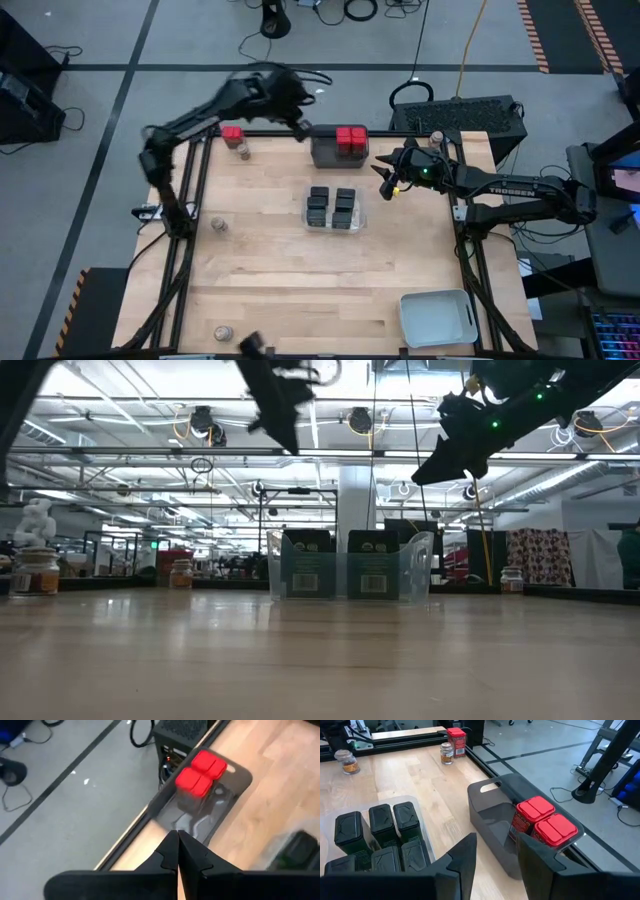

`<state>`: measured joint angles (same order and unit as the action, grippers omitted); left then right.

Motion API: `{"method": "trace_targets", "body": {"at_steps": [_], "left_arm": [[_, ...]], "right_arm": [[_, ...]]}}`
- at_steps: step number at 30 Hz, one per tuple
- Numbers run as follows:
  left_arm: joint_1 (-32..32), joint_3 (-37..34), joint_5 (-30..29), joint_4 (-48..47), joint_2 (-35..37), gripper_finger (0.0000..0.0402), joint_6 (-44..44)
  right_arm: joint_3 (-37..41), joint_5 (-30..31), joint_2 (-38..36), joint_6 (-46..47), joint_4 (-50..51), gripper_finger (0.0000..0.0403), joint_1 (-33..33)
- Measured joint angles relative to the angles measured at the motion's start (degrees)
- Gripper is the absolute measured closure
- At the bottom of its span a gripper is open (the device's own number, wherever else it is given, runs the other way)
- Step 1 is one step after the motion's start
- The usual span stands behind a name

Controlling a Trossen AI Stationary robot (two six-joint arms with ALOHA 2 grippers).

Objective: Sort spices by type
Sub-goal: Put the red seasoning into the gray bin

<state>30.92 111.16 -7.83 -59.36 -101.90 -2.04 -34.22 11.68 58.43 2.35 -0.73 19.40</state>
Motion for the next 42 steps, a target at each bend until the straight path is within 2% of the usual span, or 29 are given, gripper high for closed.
{"method": "trace_targets", "body": {"at_steps": [3,7,11,15,20,26,27,31,36,42], "left_arm": [[2.43,-5.0,0.06,-2.06,7.09,0.0396,-0.26],[7.43,-15.27,1.06,-2.16,17.2,0.0396,-3.25],[13.38,-25.57,2.94,-2.29,23.68,0.0396,-7.52],[18.02,-30.72,1.15,-2.05,24.74,0.0396,-6.42],[20.12,-32.11,-9.98,-1.65,23.28,0.0396,-3.3],[20.0,-32.12,-10.91,-1.54,22.1,0.0396,-2.54],[20.02,-32.12,-10.79,-1.44,21.74,0.0396,0.13],[19.99,-32.1,-7.39,-1.41,19.27,0.0396,21.66],[19.7,-32.1,-7.15,0.06,15.02,0.0396,39.97],[19.45,-32.1,-10.7,-0.4,10.65,0.0396,49.88]], "right_arm": [[0.02,0.0,0.0,0.43,0.04,0.0282,0.0],[0.02,0.0,0.0,1.3,0.03,0.0282,0.0],[0.02,0.0,0.0,1.31,-1.03,0.0282,0.0],[0.02,0.0,0.0,2.34,-1.22,0.0282,0.0],[0.01,-1.49,0.0,6.07,-0.04,0.0282,0.02],[0.02,-4.2,0.0,7.52,0.44,0.0282,0.01],[0.02,-4.2,0.0,7.52,0.4,0.0282,0.02],[0.02,-4.2,0.0,7.52,0.24,0.0282,0.02],[0.02,-4.28,0.0,7.52,0.26,0.0282,0.02],[0.01,-4.29,0.0,8.78,0.44,0.0282,0.02]]}}
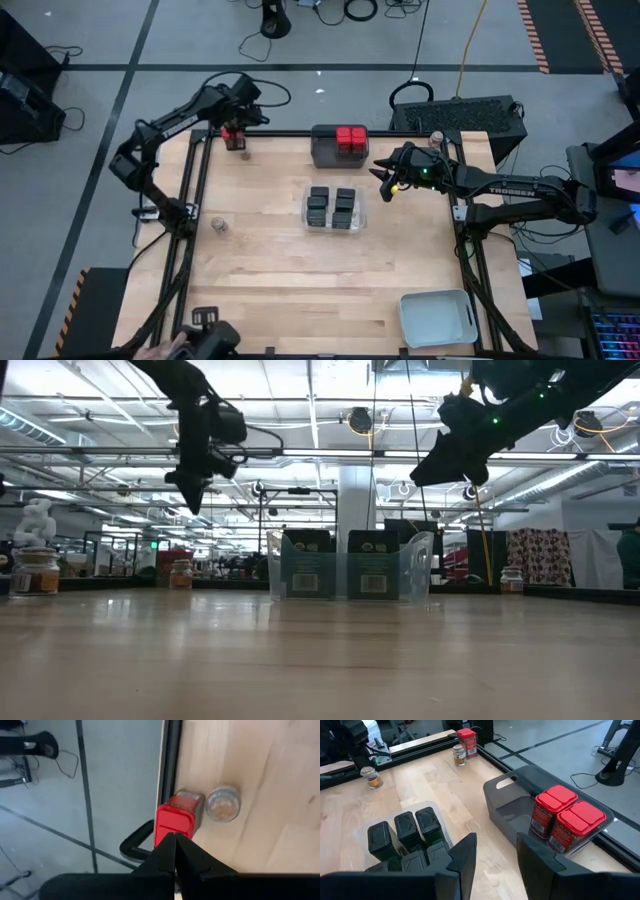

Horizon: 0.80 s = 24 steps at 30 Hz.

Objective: Sort spices by type
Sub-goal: Put the red seasoning into the gray bin

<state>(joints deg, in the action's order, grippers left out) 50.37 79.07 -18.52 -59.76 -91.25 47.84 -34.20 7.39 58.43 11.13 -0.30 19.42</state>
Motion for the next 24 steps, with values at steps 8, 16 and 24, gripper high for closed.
{"method": "trace_targets", "body": {"at_steps": [8,16,24], "left_arm": [[0.0,0.0,-1.48,-0.29,-2.11,0.0335,5.45],[1.45,0.0,-0.76,-0.25,-2.11,0.0228,0.62],[3.97,4.94,6.62,-3.54,-3.46,0.0204,-1.81]], "right_arm": [[0.01,0.0,0.0,0.22,0.02,0.0282,0.0],[0.01,0.03,0.0,0.05,1.68,0.0282,0.0],[0.01,0.03,0.0,-0.02,3.15,0.0282,0.0]]}}
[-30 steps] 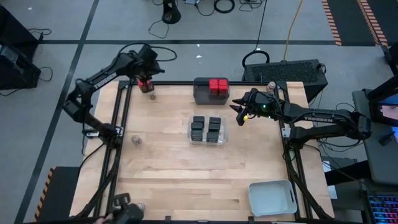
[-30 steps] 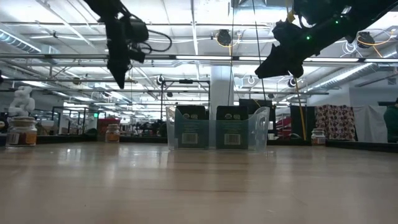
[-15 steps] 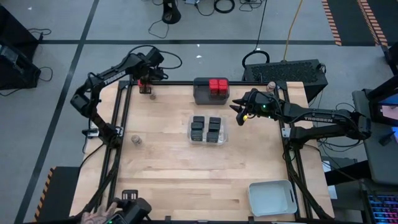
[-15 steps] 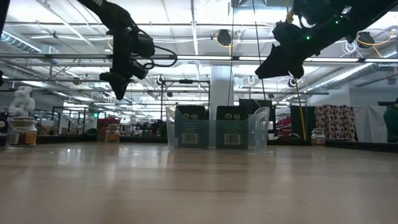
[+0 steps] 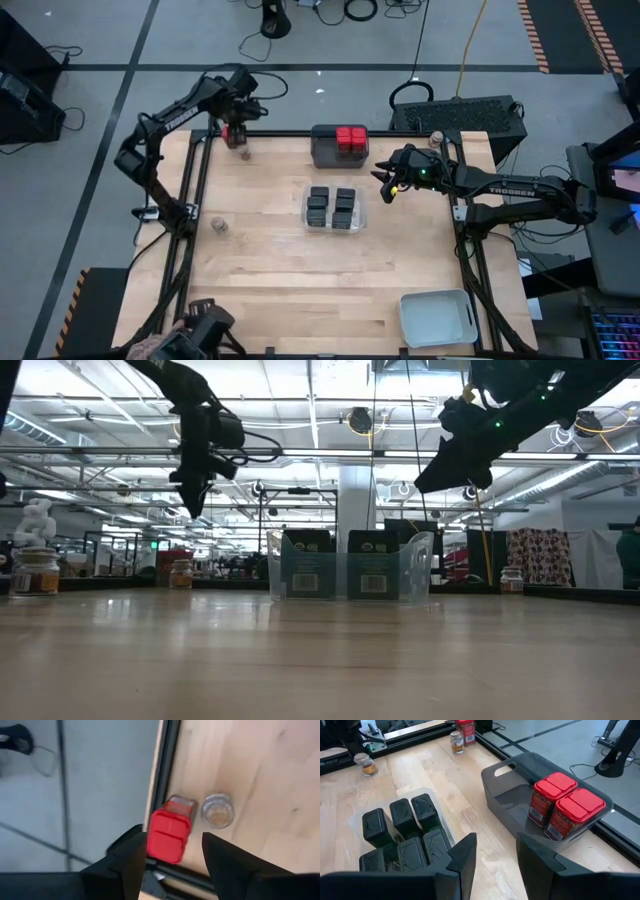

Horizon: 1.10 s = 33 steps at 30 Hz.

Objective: Sort spices by type
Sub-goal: Put the red seasoning into the gray bin

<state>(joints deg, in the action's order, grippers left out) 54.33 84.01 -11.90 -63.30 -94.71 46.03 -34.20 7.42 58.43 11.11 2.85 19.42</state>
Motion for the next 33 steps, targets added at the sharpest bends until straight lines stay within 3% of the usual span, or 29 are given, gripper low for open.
{"method": "trace_targets", "body": {"at_steps": [6,11,17,26,33], "left_arm": [[4.43,7.54,8.24,-4.6,-4.48,0.0204,-4.1],[5.43,9.77,9.29,-7.2,-7.78,0.0204,-5.26],[4.03,8.33,3.38,-8.21,-11.2,0.0204,-2.78],[-0.1,8.22,-5.47,-8.52,-12.1,0.0204,14.88],[0.32,8.2,-5.13,-9.87,-12.1,0.0203,15.71]], "right_arm": [[0.0,0.02,0.0,-0.17,0.0,0.0282,0.0],[0.0,0.0,0.0,0.0,0.0,0.0282,0.0],[0.0,0.0,0.0,-1.29,0.02,0.0282,-0.02],[0.0,0.02,0.0,-2.73,0.26,0.0282,-0.01],[0.0,0.0,0.0,-3.08,2.06,0.0282,-0.02]]}}
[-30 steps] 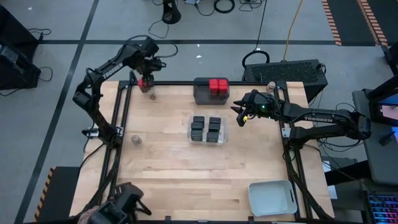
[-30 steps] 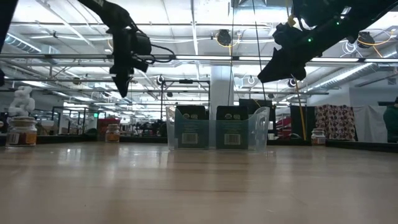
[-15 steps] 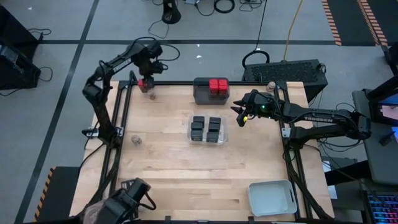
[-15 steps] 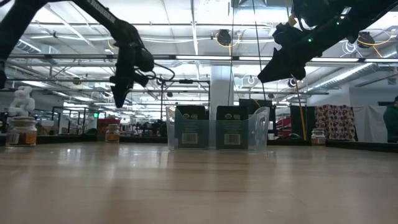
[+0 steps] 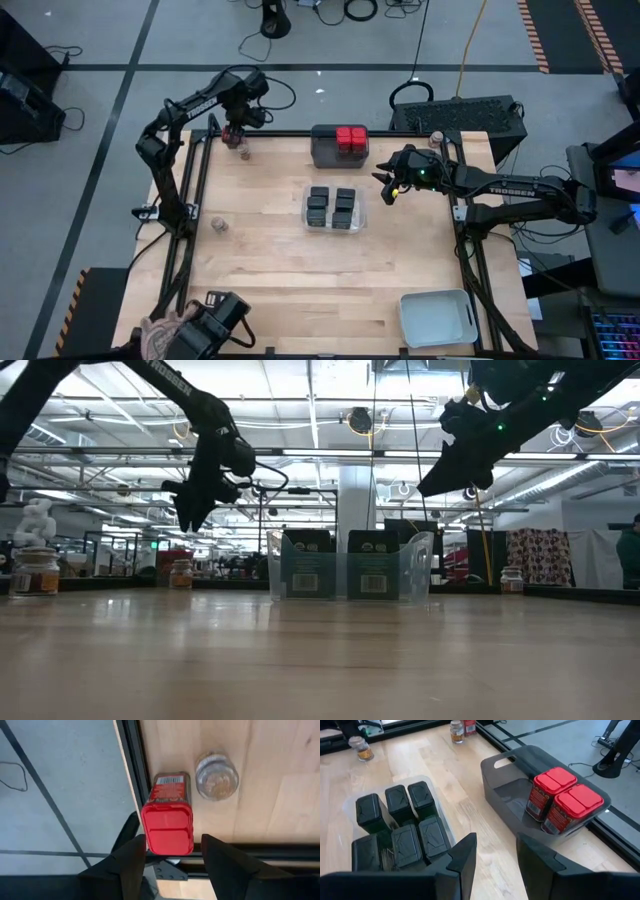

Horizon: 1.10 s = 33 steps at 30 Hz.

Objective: Sort spices by type
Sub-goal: Put the red seasoning into the gray bin

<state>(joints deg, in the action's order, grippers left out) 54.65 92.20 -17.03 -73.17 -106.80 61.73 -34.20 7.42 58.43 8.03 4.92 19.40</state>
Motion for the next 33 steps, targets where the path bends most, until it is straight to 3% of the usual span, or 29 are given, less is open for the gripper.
{"method": "trace_targets", "body": {"at_steps": [6,13,20,33], "left_arm": [[0.59,0.0,0.28,5.29,0.0,0.0203,-1.44],[0.91,0.0,0.37,5.16,0.0,0.0203,-8.52],[2.14,0.0,0.41,5.18,0.02,0.0199,-8.17],[2.12,-0.02,-0.46,4.67,0.02,0.0088,-10.91]], "right_arm": [[0.0,0.02,0.0,-0.79,0.09,0.0282,0.01],[0.0,0.02,0.0,-1.44,-0.01,0.0282,0.02],[0.0,0.02,0.0,-1.37,-0.1,0.0282,0.01],[0.0,0.01,0.0,-1.2,-0.15,0.0282,0.01]]}}
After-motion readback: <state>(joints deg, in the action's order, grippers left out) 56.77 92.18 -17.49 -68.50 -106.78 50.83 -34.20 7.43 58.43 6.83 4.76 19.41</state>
